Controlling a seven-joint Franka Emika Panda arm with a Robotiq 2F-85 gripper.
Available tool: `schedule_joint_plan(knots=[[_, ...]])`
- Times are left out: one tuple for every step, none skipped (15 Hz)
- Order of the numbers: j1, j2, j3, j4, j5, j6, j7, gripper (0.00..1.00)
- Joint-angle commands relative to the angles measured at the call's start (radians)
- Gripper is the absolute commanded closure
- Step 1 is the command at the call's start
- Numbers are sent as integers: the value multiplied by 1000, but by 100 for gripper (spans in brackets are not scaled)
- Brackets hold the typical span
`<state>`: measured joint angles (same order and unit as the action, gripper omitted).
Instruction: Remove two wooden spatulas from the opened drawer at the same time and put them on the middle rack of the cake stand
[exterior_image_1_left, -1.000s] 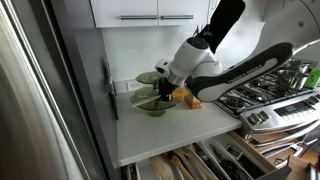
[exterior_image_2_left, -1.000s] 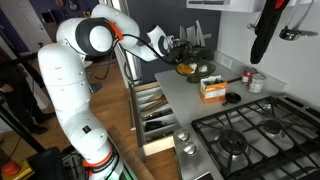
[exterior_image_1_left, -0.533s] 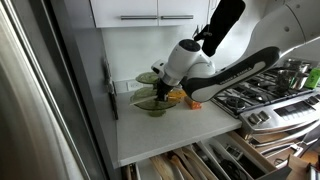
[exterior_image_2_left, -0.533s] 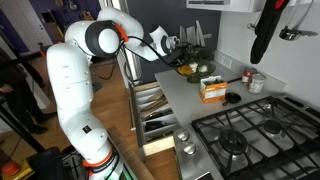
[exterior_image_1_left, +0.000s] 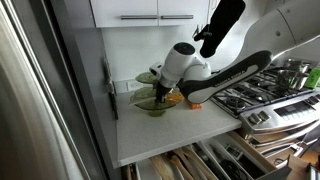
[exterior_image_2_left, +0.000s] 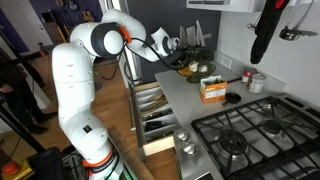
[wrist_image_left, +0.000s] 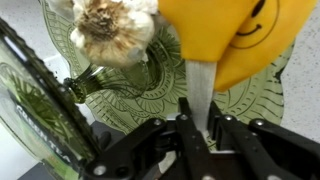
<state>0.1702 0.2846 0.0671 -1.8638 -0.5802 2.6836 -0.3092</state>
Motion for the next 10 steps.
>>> schedule_joint_plan(knots=[[25,26,-28,42,-57,-41,78,95],[29,28,-32,47,-68,-46,96,95],[32,31,-38,53,-83,-48,118,95],[35,33,-42,59,-96,-56,137,95],[36,36,-44,63,-106,-60,151,95],[38,38,-46,67,-117,-67,164,95],[38,41,-46,70,-123,-75,172,95],[38,43,-44,72,-127,-82,176,95],[34,44,-37,72,-121,-83,168,94],[34,46,-35,73,-119,-89,166,95]])
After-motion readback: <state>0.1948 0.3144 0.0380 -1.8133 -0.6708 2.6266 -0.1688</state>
